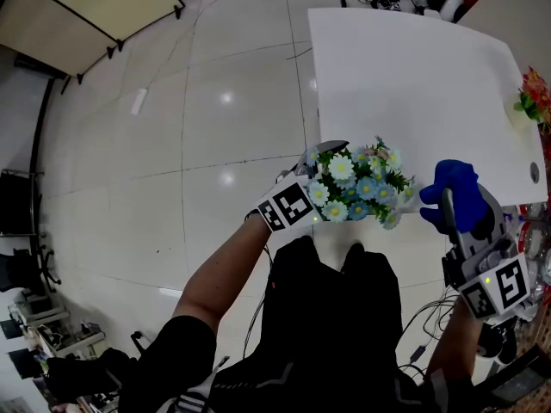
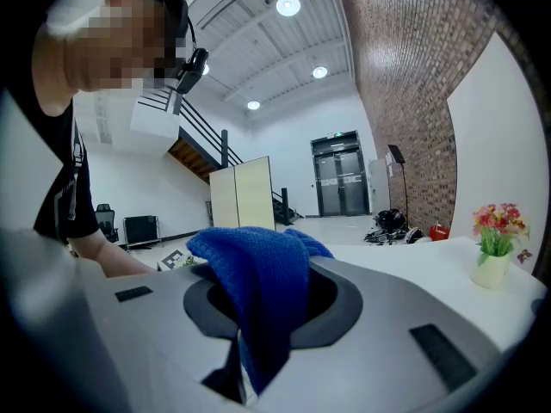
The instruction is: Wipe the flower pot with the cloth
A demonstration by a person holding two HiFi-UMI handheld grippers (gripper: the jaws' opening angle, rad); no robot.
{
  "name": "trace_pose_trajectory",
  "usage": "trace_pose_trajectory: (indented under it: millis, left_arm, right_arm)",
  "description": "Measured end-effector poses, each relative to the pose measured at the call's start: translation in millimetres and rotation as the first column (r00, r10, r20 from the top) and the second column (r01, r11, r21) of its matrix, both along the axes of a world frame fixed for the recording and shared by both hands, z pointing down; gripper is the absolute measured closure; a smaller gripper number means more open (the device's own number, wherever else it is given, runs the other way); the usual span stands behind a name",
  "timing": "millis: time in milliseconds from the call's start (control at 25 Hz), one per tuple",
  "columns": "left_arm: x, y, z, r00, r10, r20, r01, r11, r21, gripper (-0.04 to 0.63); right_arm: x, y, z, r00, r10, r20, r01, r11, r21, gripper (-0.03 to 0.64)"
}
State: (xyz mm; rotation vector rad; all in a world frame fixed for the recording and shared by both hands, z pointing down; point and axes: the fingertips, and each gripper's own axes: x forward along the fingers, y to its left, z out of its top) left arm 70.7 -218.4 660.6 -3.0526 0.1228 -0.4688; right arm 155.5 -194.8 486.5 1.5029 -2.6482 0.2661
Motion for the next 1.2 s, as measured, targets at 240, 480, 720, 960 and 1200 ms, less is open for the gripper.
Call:
trace_pose_trajectory:
  millis: [240,480,720,960,1200]
  left_arm:
    - [13,-2,6,0.999,0.036,0.041,-0.037,0.999,0.027,0.002]
    - [19,1,11,0.998,0.044,0.054,-0.045,0.999,0.019,0.04]
    - [17,0,11,0.997,0.041,0.068,-0.042,0.999,0.021,0.046]
    - [-11,18,14,0.994,0.052,0.095,-0.054,0.998,0.016,0.046]
    - [-15,19,15,0.992,0.077,0.1,-0.08,0.997,0.024,0.044]
  right_arm:
    - [3,0,15,1.0,-0.004,-0.011,0.003,1.0,-0.023,0.535]
    - [2,-3,17,1.0,-0.008,0.002,0.008,0.999,-0.042,0.535]
    - [-3,-11,17,1.0,-0.021,0.018,0.022,0.999,-0.048,0.535]
    - [1,-10,20,0.999,-0.033,-0.042,0.03,0.998,-0.061,0.535]
    - [-6,-21,20,0.997,-0.051,-0.062,0.048,0.997,-0.052,0.535]
